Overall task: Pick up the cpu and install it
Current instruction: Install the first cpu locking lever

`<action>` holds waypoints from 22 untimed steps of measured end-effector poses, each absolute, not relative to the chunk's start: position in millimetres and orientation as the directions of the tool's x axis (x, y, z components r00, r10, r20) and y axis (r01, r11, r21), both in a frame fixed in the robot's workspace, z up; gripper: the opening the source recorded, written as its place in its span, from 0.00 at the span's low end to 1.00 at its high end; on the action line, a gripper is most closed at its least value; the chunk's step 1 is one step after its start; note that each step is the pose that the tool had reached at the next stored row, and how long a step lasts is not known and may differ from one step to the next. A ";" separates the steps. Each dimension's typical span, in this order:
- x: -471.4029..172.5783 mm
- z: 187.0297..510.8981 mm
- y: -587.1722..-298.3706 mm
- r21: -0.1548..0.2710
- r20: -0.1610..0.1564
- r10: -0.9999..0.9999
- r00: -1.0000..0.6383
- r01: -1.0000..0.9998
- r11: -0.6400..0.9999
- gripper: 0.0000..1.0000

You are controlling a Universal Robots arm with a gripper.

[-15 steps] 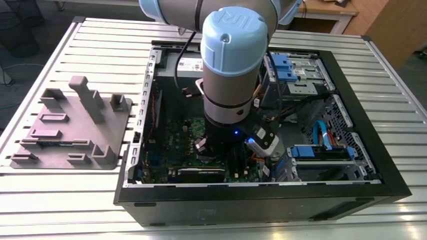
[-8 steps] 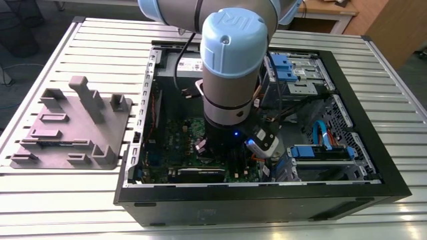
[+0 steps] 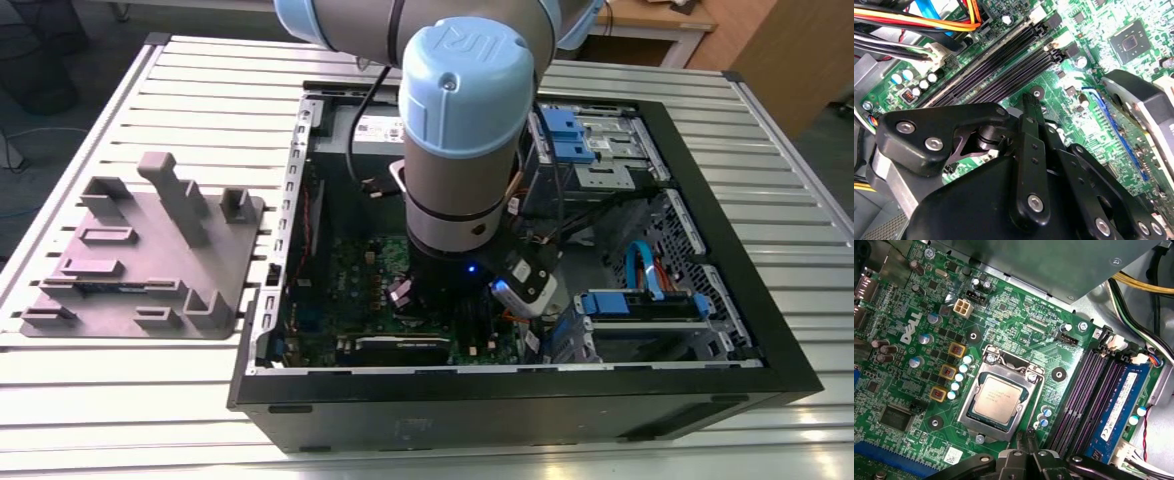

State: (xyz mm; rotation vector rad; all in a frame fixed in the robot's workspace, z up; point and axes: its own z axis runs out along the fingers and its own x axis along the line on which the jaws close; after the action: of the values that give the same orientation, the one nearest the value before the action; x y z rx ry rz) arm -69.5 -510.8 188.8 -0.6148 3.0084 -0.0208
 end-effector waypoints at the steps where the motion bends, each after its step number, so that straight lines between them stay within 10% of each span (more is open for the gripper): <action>1: -69.5 188.8 -510.8 -0.027 -0.067 -0.392 -0.917 -0.391 0.920 0.11; 22: -69.6 196.3 -510.9 -0.002 -0.078 -0.390 -0.917 -0.391 0.920 0.11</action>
State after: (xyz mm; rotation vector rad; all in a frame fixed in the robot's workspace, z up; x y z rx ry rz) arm -69.6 -510.9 196.3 -0.6121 3.0033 0.0208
